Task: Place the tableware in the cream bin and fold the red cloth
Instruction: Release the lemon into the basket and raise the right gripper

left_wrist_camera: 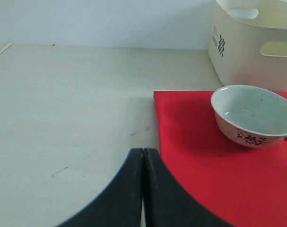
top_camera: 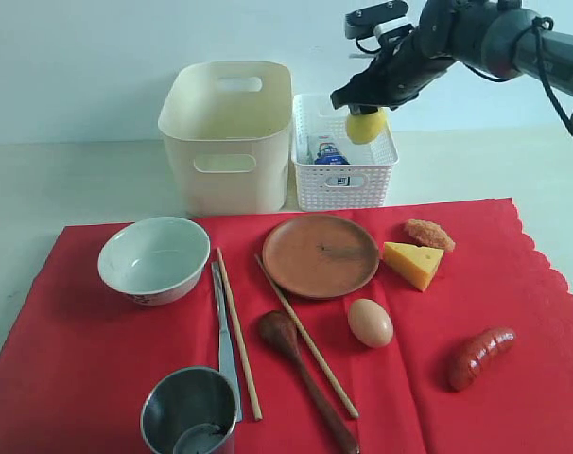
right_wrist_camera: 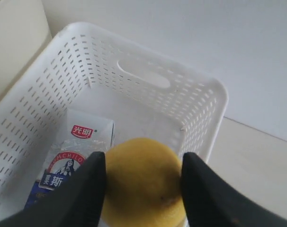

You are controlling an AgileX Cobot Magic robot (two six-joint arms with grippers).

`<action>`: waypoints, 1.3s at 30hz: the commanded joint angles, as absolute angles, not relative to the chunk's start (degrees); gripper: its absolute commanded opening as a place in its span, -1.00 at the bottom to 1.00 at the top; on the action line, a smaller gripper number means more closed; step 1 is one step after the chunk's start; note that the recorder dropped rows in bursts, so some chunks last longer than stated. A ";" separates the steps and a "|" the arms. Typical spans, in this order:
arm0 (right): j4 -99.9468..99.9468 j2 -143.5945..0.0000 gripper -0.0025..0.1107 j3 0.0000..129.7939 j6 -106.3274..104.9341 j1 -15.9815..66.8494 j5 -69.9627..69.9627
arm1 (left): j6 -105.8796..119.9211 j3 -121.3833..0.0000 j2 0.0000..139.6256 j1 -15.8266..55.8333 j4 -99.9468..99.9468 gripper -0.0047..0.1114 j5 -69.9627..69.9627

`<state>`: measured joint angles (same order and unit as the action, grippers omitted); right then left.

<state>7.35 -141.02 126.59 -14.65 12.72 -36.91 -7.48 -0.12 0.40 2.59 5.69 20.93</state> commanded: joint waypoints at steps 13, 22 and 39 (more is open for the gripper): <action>6.98 -136.78 0.26 127.28 -15.27 12.60 -42.68 | -7.51 0.00 0.00 2.56 5.58 -0.92 20.45; 6.71 -127.94 0.10 127.28 -14.74 12.60 -60.93 | -7.55 0.00 0.00 2.56 5.58 -0.92 20.45; 3.96 -102.60 -0.32 102.78 -7.88 12.60 -68.09 | -7.54 0.00 0.00 2.56 5.58 -0.92 20.45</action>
<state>4.37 -108.65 109.55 -7.90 12.72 -69.51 -7.48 -0.12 0.40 2.59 5.69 20.93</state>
